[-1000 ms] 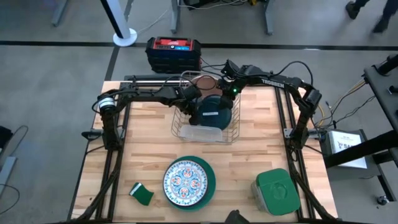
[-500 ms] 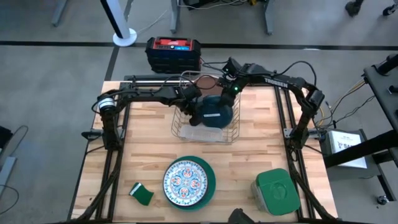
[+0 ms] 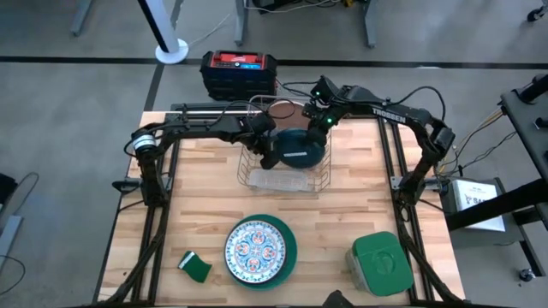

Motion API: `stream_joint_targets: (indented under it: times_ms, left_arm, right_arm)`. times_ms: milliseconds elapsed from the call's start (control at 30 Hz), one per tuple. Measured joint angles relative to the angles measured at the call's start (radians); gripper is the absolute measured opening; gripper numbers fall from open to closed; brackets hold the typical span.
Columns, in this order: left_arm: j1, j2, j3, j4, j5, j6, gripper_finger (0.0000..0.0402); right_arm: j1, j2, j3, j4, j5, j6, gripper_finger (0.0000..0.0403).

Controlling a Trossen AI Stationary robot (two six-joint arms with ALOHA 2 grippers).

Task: Sort dishes
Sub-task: Put the dark green plate in the dishwasher rack

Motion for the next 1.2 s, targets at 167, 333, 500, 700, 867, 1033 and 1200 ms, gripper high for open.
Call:
stream_joint_targets:
  times_ms: [167,333,500,700,867,1033,1200]
  left_arm:
    - [-0.001,-0.023,0.0,-0.01,0.012,0.005,0.0244]
    - [-0.001,-0.036,0.0,-0.011,0.017,0.004,0.0244]
    - [-0.002,-0.04,0.0,-0.011,0.056,-0.013,0.0244]
    - [-0.006,-0.048,0.0,-0.004,0.094,-0.019,0.0244]
    - [-0.006,-0.07,0.0,-0.008,0.099,-0.021,0.0244]
    - [-0.006,-0.118,0.0,-0.017,0.099,-0.022,0.0244]
    - [-0.006,-0.187,0.0,-0.021,0.097,-0.01,0.0244]
  right_arm:
    - [-0.001,-0.021,0.0,0.0,-0.001,0.012,0.0033]
    - [-0.003,-0.064,0.0,-0.001,0.003,0.015,0.0033]
    - [-0.004,-0.109,0.001,-0.006,0.013,0.014,0.0033]
    - [-0.006,-0.159,0.002,-0.007,0.058,0.004,0.0033]
    - [-0.005,-0.193,0.002,-0.013,0.055,-0.003,0.0033]
    - [-0.005,-0.251,0.002,-0.012,0.106,-0.018,0.0029]
    - [-0.004,-0.319,0.002,0.004,0.113,-0.035,0.0023]
